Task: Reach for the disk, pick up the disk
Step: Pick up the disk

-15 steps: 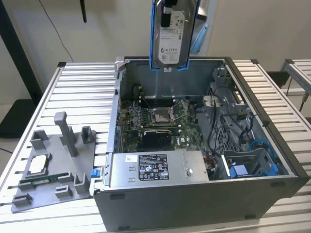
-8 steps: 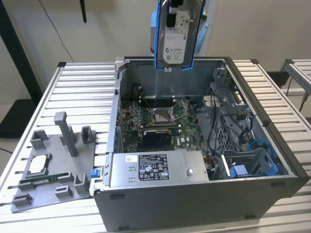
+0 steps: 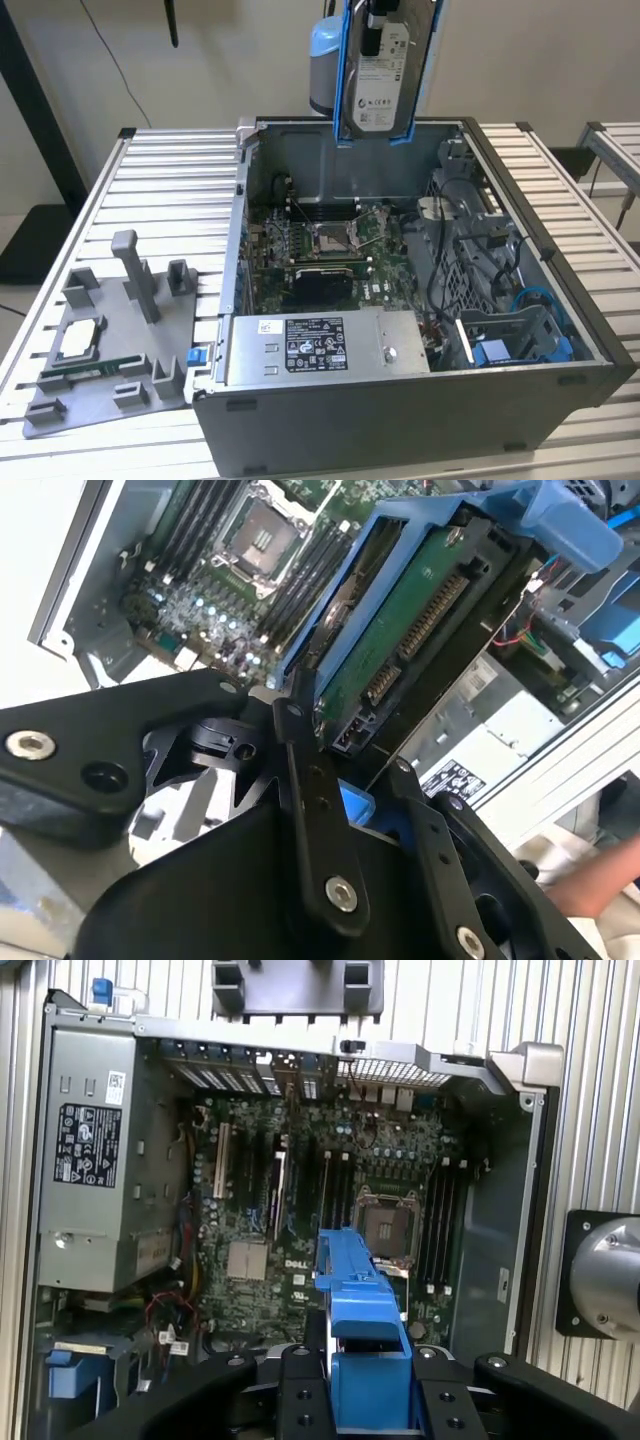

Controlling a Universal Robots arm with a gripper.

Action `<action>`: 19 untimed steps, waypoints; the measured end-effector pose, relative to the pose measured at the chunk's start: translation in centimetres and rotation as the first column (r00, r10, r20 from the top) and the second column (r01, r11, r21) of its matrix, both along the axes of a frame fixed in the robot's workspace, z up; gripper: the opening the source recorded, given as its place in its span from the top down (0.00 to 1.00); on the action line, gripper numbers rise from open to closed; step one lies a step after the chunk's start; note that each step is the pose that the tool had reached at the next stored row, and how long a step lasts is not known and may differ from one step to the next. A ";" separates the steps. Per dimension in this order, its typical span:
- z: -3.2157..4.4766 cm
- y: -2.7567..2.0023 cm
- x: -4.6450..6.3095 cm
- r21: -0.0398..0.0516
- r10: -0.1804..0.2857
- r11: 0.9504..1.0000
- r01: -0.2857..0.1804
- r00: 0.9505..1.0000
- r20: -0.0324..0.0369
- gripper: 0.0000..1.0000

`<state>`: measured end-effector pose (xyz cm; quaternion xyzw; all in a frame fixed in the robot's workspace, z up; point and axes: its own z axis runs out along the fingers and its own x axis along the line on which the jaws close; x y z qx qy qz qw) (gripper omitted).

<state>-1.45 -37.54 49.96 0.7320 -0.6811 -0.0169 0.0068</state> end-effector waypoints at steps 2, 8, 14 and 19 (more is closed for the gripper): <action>0.00 0.00 0.5 0.000 0.000 1.000 0.000 1.000 0.000 1.00; 0.00 0.01 2.0 0.000 0.000 1.000 0.000 1.000 0.000 1.00; 0.00 0.00 3.5 0.000 0.000 1.000 0.000 1.000 0.000 1.00; 0.00 0.00 4.8 0.000 0.000 1.000 0.000 1.000 -0.001 1.00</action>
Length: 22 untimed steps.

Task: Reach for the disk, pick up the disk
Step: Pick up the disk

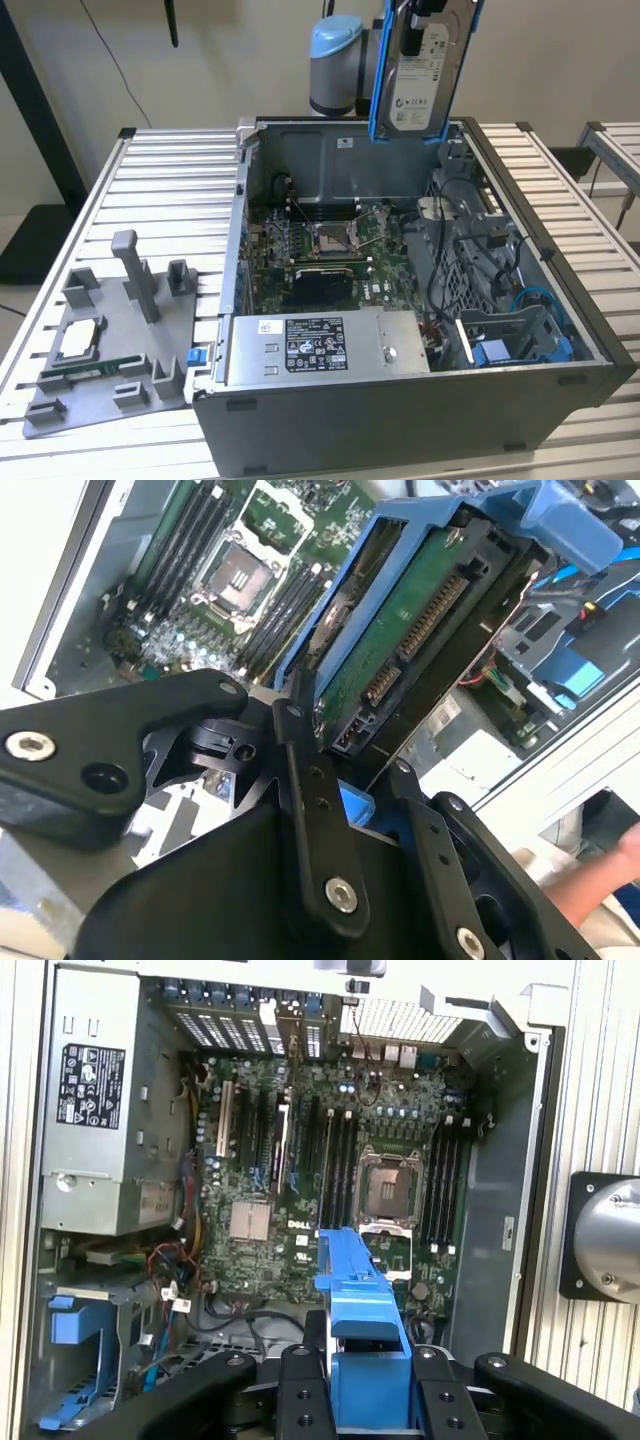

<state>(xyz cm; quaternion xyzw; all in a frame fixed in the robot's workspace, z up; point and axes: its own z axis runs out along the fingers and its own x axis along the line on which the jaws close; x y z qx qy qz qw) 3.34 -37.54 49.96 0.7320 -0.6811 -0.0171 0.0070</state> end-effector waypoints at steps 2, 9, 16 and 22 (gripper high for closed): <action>0.00 0.00 0.5 0.000 0.000 1.000 0.000 1.000 0.000 1.00; 0.00 0.00 2.3 0.000 0.000 1.000 0.000 1.000 0.000 1.00; 0.00 0.00 3.7 0.000 0.000 1.000 0.000 1.000 -0.001 1.00; 0.00 0.00 5.1 0.000 0.000 1.000 0.000 1.000 -0.003 1.00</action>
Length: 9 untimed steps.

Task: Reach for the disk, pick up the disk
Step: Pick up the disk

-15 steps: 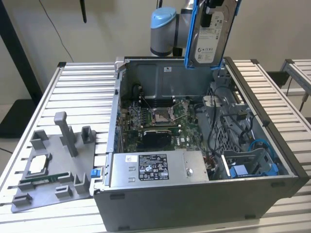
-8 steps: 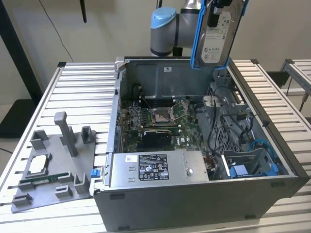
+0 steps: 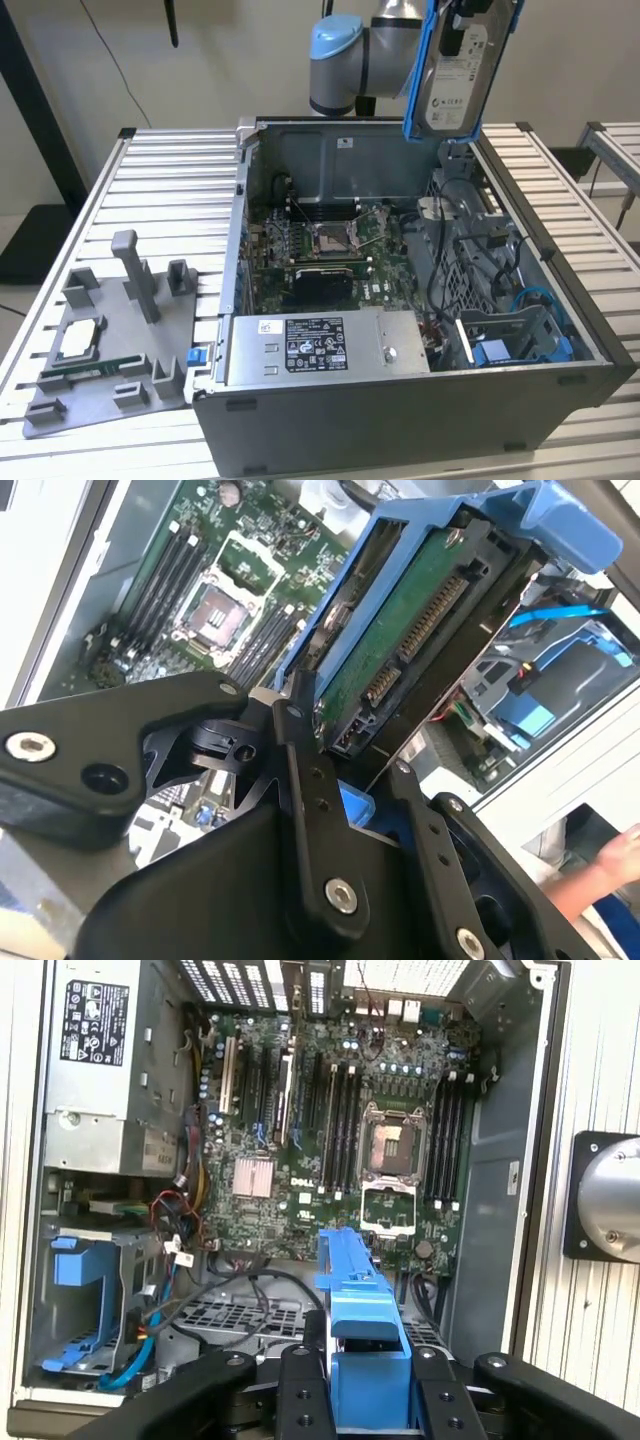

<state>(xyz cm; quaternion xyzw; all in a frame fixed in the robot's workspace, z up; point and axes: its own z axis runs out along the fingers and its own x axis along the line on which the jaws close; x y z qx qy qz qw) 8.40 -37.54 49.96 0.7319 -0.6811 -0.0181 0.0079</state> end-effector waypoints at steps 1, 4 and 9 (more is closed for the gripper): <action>0.00 0.00 0.1 0.000 0.000 1.000 0.000 1.000 0.000 1.00; 0.00 0.00 0.2 0.000 -0.003 1.000 0.003 1.000 -0.001 1.00; 0.00 0.00 0.2 0.000 -0.003 1.000 0.003 1.000 -0.001 1.00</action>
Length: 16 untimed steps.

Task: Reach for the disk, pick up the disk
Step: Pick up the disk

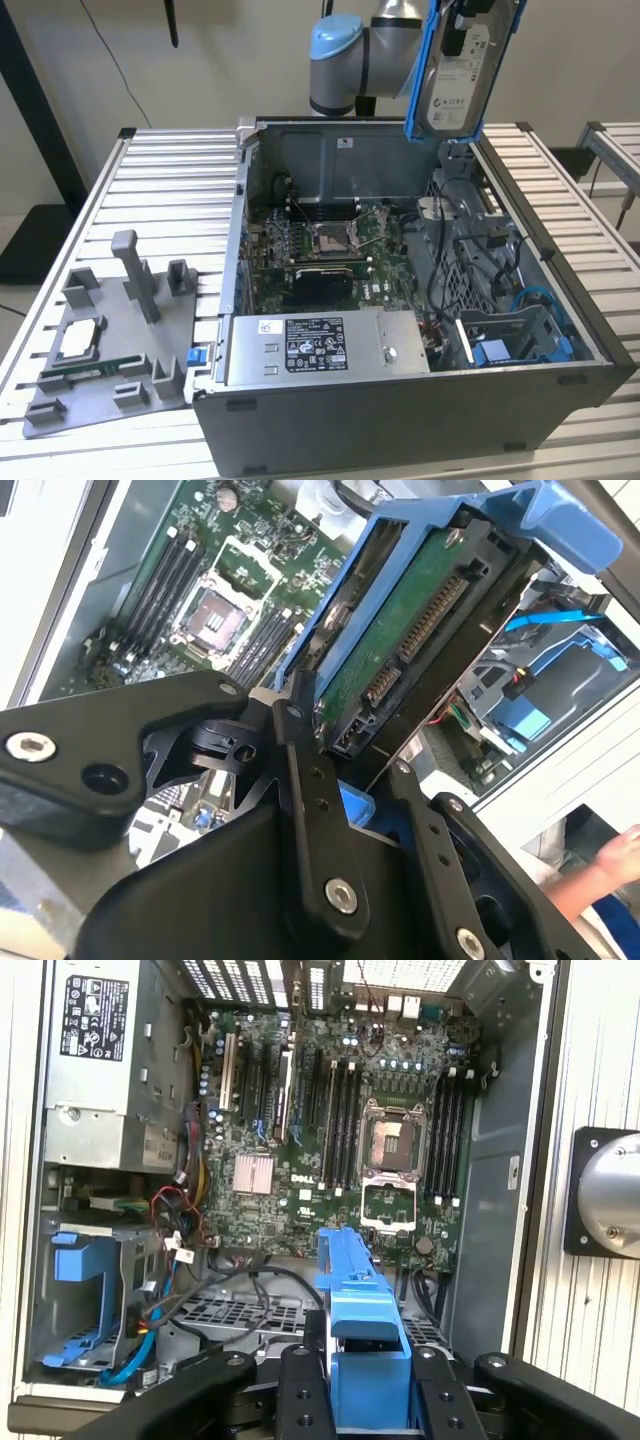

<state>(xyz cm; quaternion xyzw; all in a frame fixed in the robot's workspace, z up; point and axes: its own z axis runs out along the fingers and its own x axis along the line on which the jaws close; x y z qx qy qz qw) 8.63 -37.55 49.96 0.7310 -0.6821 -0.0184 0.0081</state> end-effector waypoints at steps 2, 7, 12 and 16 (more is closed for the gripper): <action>0.00 -0.06 0.0 0.000 0.000 1.000 0.000 1.000 0.000 1.00; 0.00 -0.72 0.0 0.000 0.000 1.000 0.000 1.000 -0.001 1.00; 0.00 -1.76 0.0 0.000 -0.006 1.000 0.006 1.000 -0.001 1.00; 0.09 -2.44 0.1 0.000 -0.011 1.000 0.011 1.000 -0.004 1.00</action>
